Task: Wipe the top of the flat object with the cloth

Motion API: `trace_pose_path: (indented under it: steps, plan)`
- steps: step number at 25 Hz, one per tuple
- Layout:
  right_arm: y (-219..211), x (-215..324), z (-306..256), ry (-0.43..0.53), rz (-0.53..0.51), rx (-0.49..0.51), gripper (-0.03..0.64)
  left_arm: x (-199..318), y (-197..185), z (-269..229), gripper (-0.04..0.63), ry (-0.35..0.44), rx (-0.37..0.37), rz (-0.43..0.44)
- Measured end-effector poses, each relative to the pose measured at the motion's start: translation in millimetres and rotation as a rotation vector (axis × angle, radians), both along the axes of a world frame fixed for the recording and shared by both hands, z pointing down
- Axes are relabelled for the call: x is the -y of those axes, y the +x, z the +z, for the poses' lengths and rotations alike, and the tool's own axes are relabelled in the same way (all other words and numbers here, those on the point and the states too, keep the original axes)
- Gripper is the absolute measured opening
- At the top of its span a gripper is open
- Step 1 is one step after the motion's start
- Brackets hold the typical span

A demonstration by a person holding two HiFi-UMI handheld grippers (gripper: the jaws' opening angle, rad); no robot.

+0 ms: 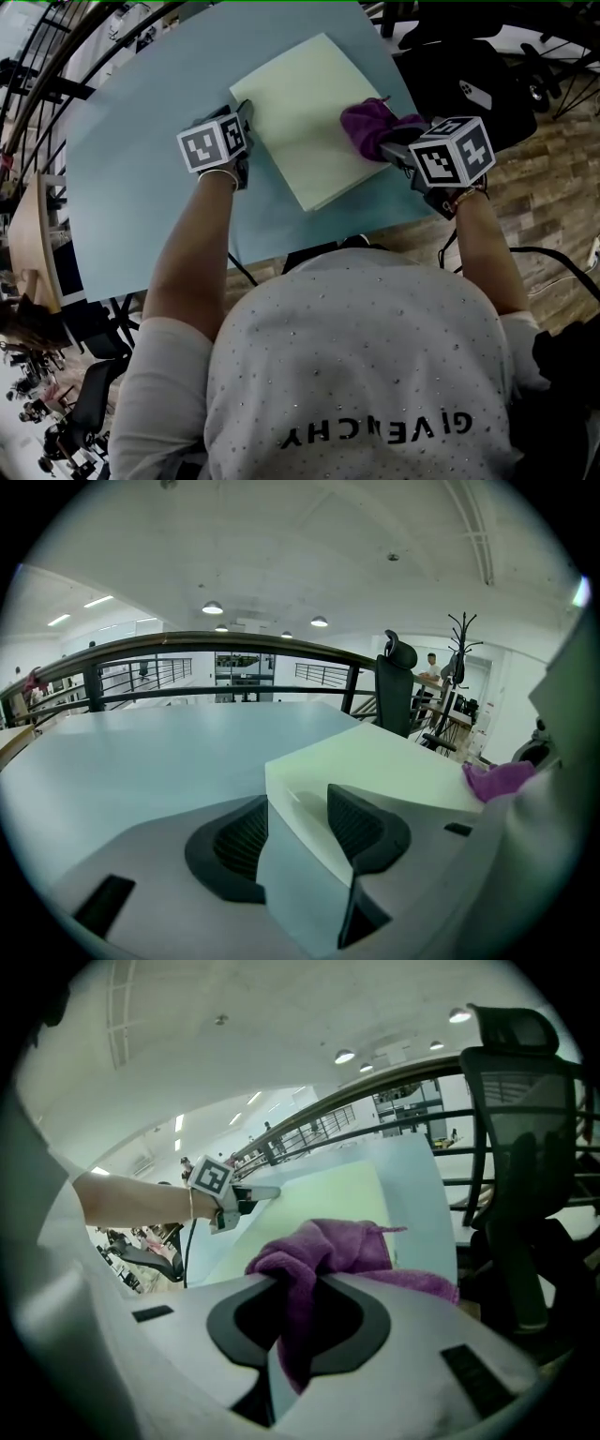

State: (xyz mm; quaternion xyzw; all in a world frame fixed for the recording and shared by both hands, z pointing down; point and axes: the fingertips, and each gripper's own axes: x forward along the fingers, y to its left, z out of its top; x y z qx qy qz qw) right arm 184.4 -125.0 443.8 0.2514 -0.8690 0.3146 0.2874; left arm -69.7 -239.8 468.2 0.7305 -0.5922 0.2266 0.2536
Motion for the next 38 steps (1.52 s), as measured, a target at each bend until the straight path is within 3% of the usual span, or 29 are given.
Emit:
trace_pose_path:
  steps: [9, 16, 21, 29, 31, 34, 38]
  plan:
    - [37.6, 11.1, -3.0, 0.014, 0.112, -0.009, 0.048, -0.8, 0.9, -0.9, 0.207, 0.003, -0.005, -0.009]
    - [33.3, 12.2, -7.0, 0.124, 0.054, -0.128, 0.046, -0.2, 1.8, -0.5, 0.207, 0.012, -0.012, -0.024]
    - [-3.0, 4.4, -20.9, 0.18, -0.058, -0.123, 0.048, -1.8, -0.5, -0.4, 0.206, 0.018, -0.011, -0.032]
    - [-132.5, -59.9, -35.5, 0.069, -0.37, 0.154, 0.048, -0.4, -1.1, -0.9, 0.206, 0.023, -0.013, -0.02]
    - [-152.2, -79.2, -25.4, 0.07, -0.462, 0.134, 0.048, -0.3, -0.7, -0.6, 0.206, 0.027, -0.017, -0.018]
    - [-158.8, -92.8, -3.4, 0.119, -0.558, 0.015, 0.049, 0.2, -1.6, -0.7, 0.206, 0.032, -0.026, -0.021]
    - [-153.5, -92.0, 1.2, 0.121, -0.554, -0.02, 0.048, 0.0, -2.2, -0.2, 0.206, 0.033, -0.014, -0.005]
